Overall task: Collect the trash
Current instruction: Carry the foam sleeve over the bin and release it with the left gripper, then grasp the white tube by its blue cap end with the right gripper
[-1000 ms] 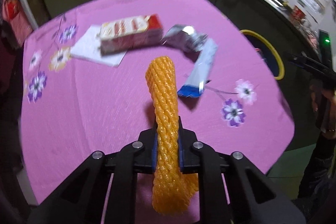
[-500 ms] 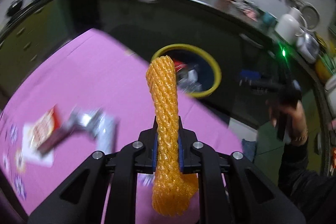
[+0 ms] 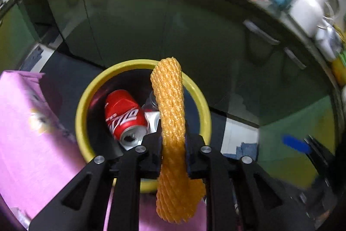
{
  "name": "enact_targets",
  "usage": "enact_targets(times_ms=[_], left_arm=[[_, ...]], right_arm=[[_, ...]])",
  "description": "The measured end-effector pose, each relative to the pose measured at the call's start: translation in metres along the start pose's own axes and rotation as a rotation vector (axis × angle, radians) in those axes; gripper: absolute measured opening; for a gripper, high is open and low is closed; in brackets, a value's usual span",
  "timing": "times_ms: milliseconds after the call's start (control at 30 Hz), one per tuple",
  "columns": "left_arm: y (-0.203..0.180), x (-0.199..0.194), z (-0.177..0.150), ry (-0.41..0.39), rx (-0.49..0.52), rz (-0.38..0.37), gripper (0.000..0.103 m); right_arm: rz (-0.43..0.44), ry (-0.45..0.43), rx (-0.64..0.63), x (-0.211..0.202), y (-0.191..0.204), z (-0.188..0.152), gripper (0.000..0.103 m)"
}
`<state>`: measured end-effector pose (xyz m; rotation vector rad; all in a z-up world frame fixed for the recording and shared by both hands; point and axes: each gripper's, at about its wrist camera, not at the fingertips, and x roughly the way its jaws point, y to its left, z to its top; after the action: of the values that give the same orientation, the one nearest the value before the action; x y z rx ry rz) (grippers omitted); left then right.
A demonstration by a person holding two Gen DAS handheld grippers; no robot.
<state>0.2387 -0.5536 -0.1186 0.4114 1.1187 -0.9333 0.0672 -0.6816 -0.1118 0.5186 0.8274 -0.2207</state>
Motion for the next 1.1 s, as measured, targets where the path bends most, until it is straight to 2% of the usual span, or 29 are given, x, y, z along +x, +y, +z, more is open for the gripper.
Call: enact_targets(times_ms=[67, 100, 133, 200, 300, 433, 467, 533, 633, 733, 867, 900, 1033, 1100], left_arm=[[0.0, 0.02, 0.006, 0.004, -0.002, 0.021, 0.022], [0.0, 0.027, 0.008, 0.007, -0.007, 0.032, 0.029], [0.002, 0.035, 0.011, 0.015, -0.017, 0.037, 0.044], [0.007, 0.04, 0.012, 0.014, -0.036, 0.055, 0.064], [0.012, 0.03, 0.01, -0.019, -0.053, 0.056, 0.072], [0.021, -0.013, -0.001, -0.067, -0.11, 0.021, 0.074], [0.025, -0.035, -0.008, -0.099, -0.136, -0.009, 0.076], [0.032, -0.074, -0.028, -0.159, -0.176, -0.035, 0.087], [0.045, -0.136, -0.068, -0.275, -0.214, -0.065, 0.092], [0.062, -0.195, -0.122, -0.399, -0.249, 0.009, 0.095], [0.097, -0.266, -0.213, -0.562, -0.326, 0.185, 0.096], [0.107, -0.281, -0.239, -0.596, -0.359, 0.25, 0.096], [0.148, -0.329, -0.329, -0.673, -0.562, 0.481, 0.096], [0.165, -0.34, -0.363, -0.685, -0.65, 0.527, 0.096]], right_arm=[[0.008, 0.001, 0.018, 0.0, -0.007, -0.001, 0.089], [0.01, 0.003, 0.025, 0.002, -0.009, -0.001, 0.089], [0.013, 0.005, 0.031, 0.002, -0.011, -0.002, 0.09], [0.025, 0.013, 0.043, 0.006, -0.014, -0.003, 0.09], [0.041, 0.016, 0.052, 0.007, -0.015, -0.004, 0.09], [0.045, 0.014, 0.051, 0.006, -0.01, -0.007, 0.09], [0.048, 0.014, 0.048, 0.006, -0.007, -0.009, 0.09], [0.058, 0.013, 0.04, 0.005, 0.0, -0.011, 0.091], [0.071, 0.015, 0.002, 0.005, 0.019, -0.016, 0.092], [0.085, 0.014, -0.054, 0.005, 0.046, -0.019, 0.092], [0.153, 0.014, -0.159, 0.002, 0.095, -0.024, 0.092], [0.175, 0.018, -0.192, 0.002, 0.111, -0.027, 0.092], [0.274, 0.052, -0.3, 0.01, 0.17, -0.037, 0.092], [0.334, 0.085, -0.367, 0.021, 0.208, -0.046, 0.092]])
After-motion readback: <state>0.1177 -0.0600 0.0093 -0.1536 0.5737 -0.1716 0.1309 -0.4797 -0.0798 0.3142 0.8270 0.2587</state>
